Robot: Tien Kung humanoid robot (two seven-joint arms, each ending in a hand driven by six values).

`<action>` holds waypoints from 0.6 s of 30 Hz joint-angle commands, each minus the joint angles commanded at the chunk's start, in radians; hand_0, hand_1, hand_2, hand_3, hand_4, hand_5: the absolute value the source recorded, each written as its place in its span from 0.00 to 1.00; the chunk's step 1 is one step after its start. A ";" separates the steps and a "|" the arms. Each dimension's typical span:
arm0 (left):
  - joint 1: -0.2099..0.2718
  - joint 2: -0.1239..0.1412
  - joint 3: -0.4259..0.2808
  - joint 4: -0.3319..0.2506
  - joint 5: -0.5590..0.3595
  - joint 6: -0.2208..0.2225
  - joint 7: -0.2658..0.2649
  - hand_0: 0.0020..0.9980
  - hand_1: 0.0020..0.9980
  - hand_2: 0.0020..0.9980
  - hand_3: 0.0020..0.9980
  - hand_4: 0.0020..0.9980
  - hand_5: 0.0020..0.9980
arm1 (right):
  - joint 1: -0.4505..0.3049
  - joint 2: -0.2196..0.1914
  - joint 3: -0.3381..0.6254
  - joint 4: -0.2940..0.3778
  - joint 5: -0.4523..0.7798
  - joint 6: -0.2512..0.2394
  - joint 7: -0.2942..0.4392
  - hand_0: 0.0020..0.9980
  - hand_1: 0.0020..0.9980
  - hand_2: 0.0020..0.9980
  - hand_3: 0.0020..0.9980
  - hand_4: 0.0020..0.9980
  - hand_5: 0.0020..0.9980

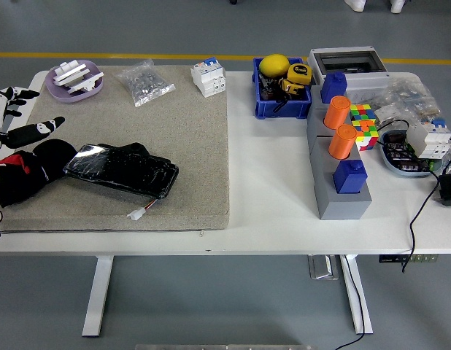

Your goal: Pick the rag up,wipe the panel,place it on the desk

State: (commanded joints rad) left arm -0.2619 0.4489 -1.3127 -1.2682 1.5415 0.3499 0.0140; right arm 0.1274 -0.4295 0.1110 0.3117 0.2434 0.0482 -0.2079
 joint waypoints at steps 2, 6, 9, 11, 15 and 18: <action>0.003 -0.013 -0.011 -0.016 -0.079 -0.004 -0.036 0.55 0.68 0.68 0.61 0.95 0.37 | -0.001 0.002 -0.001 0.000 0.001 0.001 0.000 0.76 0.60 0.69 0.64 1.00 0.53; 0.001 -0.048 -0.015 -0.022 -0.242 -0.024 -0.114 0.55 0.68 0.68 0.61 0.95 0.37 | -0.002 0.008 -0.002 -0.002 0.002 0.003 -0.001 0.76 0.60 0.69 0.64 1.00 0.53; -0.003 -0.085 -0.010 -0.007 -0.372 -0.062 -0.169 0.54 0.66 0.64 0.59 0.94 0.35 | -0.002 0.013 -0.010 -0.005 0.012 0.004 -0.002 0.76 0.60 0.69 0.64 1.00 0.53; -0.002 -0.119 -0.023 0.006 -0.456 -0.101 -0.203 0.54 0.66 0.64 0.59 0.94 0.35 | -0.003 0.015 -0.012 -0.006 0.015 0.005 -0.003 0.76 0.60 0.69 0.64 1.00 0.53; 0.007 -0.181 -0.047 0.001 -0.625 -0.139 -0.258 0.51 0.61 0.57 0.57 0.92 0.33 | -0.007 0.018 -0.014 -0.007 0.012 0.008 -0.006 0.76 0.60 0.69 0.64 1.00 0.53; 0.016 -0.206 -0.053 -0.014 -0.745 -0.160 -0.277 0.51 0.61 0.57 0.57 0.92 0.33 | -0.010 0.019 -0.011 -0.007 0.004 0.011 -0.008 0.76 0.60 0.69 0.64 1.00 0.53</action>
State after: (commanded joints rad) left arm -0.2455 0.2425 -1.3655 -1.2821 0.7966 0.1898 -0.2632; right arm 0.1171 -0.4102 0.0995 0.3050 0.2475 0.0595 -0.2159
